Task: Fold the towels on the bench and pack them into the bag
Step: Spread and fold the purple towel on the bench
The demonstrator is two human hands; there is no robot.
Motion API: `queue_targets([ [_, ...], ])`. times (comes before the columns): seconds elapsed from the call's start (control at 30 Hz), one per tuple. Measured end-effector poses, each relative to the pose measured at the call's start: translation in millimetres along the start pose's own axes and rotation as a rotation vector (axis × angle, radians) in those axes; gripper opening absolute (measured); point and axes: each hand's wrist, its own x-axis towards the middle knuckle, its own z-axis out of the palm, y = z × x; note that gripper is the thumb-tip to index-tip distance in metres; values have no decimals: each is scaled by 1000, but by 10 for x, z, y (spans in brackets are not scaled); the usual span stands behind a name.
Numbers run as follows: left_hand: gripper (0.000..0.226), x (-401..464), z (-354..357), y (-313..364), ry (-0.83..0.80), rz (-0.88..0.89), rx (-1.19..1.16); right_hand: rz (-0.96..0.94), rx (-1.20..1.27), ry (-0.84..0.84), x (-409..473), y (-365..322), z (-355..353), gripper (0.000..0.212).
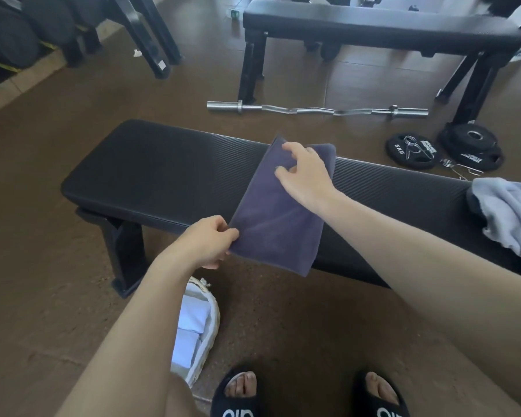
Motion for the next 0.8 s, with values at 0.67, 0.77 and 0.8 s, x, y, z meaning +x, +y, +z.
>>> queue_targets([
  [0.67, 22, -356, 198, 79, -57, -61, -506, 247, -39, -165, -1481, 261, -273, 67],
  [0.77, 24, -356, 204, 92, 12, -35, -508, 129, -112, -221, -1558, 234, -283, 82],
  [0.8, 24, -356, 202, 105, 30, -27, -520, 76, -191, -208, -1592, 214, -269, 84],
])
